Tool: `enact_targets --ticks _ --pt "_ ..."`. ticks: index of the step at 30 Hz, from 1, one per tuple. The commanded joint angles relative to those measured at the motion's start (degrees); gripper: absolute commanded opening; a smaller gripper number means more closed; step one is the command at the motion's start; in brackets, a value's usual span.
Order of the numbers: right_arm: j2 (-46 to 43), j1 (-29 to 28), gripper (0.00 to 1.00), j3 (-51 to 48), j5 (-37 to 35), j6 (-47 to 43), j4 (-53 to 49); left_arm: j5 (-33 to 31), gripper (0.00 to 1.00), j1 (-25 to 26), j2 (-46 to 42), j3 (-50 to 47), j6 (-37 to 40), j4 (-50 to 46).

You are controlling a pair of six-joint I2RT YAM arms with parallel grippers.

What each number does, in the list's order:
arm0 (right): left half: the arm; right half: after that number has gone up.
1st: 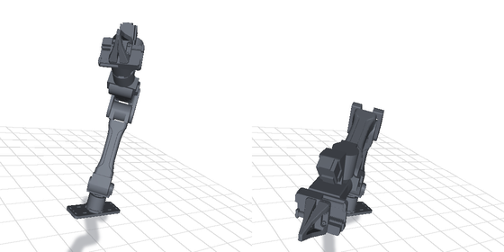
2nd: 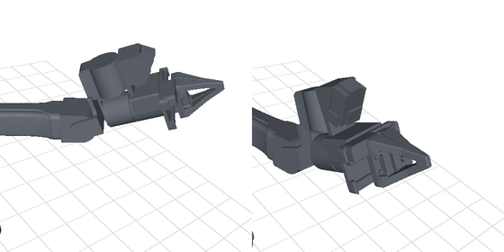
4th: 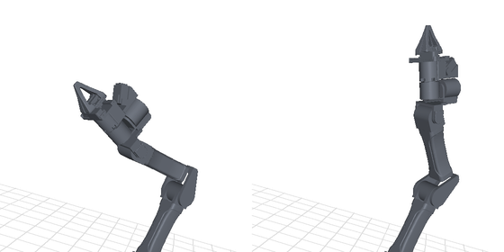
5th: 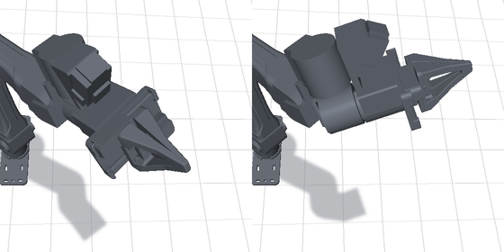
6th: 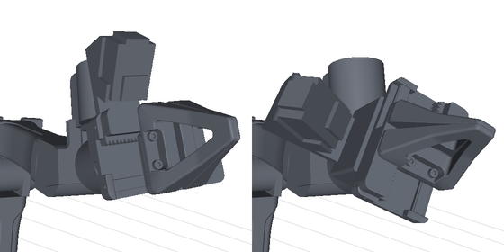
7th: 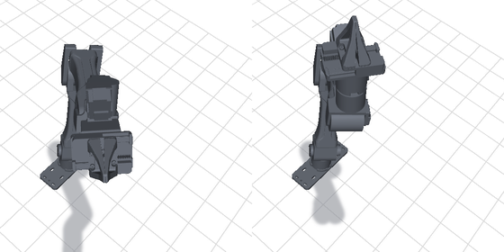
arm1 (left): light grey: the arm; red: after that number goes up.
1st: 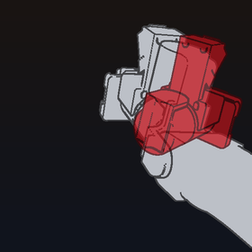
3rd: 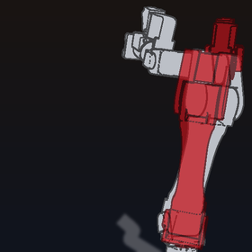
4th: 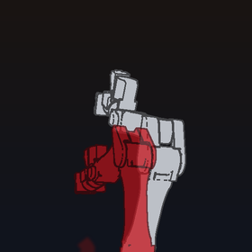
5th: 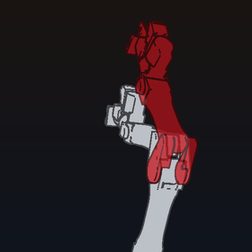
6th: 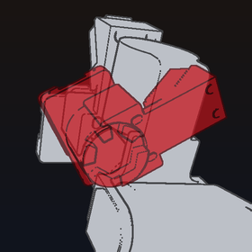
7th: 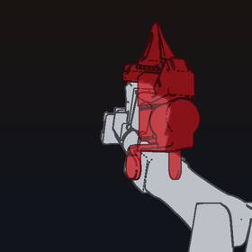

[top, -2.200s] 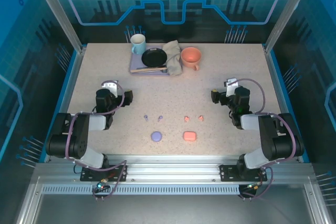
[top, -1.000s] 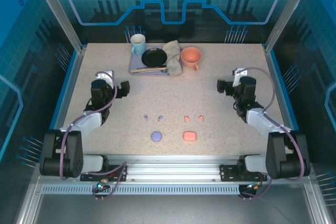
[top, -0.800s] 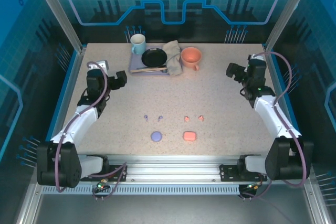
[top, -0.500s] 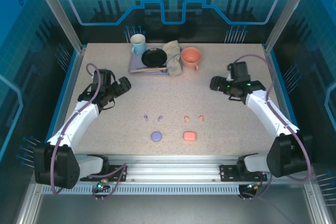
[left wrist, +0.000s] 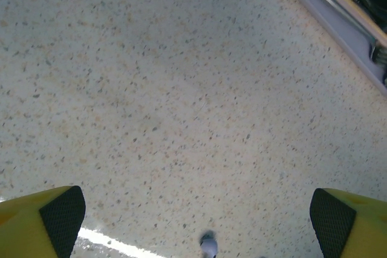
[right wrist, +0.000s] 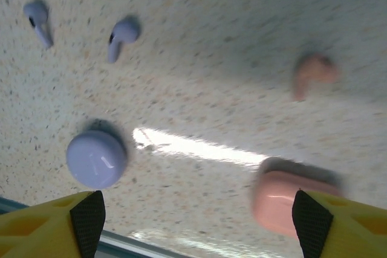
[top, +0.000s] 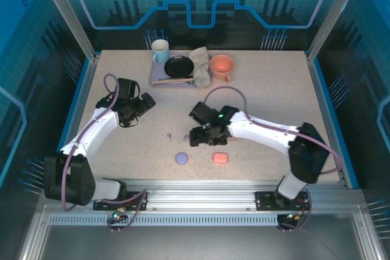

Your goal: Insert the wireless bluetooth earbuds into the charging case

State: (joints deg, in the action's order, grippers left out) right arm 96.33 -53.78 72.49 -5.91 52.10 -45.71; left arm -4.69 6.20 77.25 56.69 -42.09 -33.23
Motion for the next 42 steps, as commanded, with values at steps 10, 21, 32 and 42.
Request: enact_targets --ticks 10,21,32,42 --pt "19.59 -10.68 0.86 18.39 -4.67 12.94 -10.71 1.32 0.99 -5.75 4.79 4.6 1.02 -1.75" --pt "26.36 -11.79 0.84 22.09 -2.17 14.61 -9.57 2.75 0.99 -8.53 3.03 2.38 1.3 -0.65" --pt "28.89 -12.31 0.74 22.21 -2.73 14.7 -9.59 3.1 0.99 -9.02 2.18 1.34 1.66 -0.16" --pt "29.33 -12.14 0.6 21.61 -2.97 13.65 -8.3 3.2 0.99 -9.05 1.63 0.75 1.48 0.01"
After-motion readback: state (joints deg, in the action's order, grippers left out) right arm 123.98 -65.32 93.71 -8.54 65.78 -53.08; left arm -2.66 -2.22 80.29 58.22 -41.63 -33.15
